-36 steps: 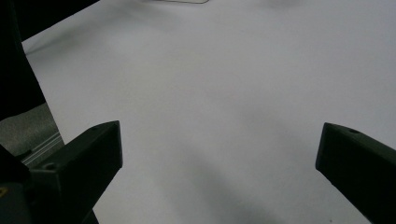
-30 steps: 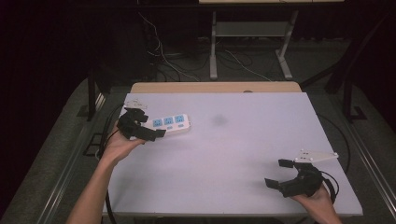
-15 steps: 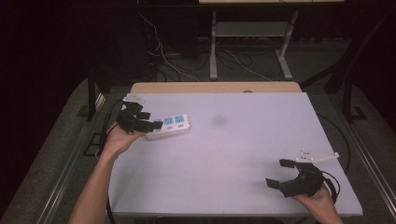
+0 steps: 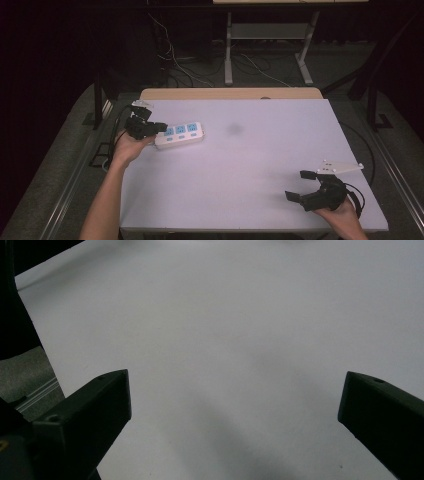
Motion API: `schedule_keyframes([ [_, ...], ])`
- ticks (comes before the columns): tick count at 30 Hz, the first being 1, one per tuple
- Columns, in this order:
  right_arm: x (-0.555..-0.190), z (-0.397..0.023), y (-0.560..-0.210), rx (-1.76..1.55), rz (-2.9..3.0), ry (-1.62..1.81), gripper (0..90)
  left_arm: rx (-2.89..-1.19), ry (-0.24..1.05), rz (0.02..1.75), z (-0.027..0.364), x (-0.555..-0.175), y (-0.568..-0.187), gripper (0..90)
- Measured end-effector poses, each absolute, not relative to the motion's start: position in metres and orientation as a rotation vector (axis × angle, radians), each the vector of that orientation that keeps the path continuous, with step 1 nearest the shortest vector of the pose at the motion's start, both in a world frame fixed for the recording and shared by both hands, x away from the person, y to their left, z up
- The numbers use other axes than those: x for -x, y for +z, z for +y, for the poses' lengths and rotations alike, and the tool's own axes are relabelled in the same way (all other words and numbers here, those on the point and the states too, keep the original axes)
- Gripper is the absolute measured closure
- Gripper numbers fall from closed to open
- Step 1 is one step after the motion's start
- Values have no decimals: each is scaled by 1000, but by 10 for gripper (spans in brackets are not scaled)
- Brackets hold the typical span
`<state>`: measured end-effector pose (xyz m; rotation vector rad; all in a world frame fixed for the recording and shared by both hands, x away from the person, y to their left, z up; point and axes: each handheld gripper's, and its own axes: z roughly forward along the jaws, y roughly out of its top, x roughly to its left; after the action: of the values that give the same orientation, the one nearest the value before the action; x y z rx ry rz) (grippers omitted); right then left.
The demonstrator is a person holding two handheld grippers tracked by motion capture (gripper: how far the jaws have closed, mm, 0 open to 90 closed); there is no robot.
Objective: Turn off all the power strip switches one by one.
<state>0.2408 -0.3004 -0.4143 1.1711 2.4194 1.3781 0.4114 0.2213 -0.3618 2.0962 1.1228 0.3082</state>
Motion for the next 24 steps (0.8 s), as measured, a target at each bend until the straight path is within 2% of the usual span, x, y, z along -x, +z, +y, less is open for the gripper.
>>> schedule_keyframes([
  [1, -241, -300, -414, -1171, 2419, 1378, 5, -2093, 308, 1129, 222, -412, -363, 839],
  [2, -241, -300, -414, -1173, 2418, 1378, 5, -2093, 313, 1138, 222, -413, -364, 889],
  [24, -241, -303, -414, -1176, 2407, 1382, 4, -2070, 266, 1206, 222, -428, -386, 893],
])
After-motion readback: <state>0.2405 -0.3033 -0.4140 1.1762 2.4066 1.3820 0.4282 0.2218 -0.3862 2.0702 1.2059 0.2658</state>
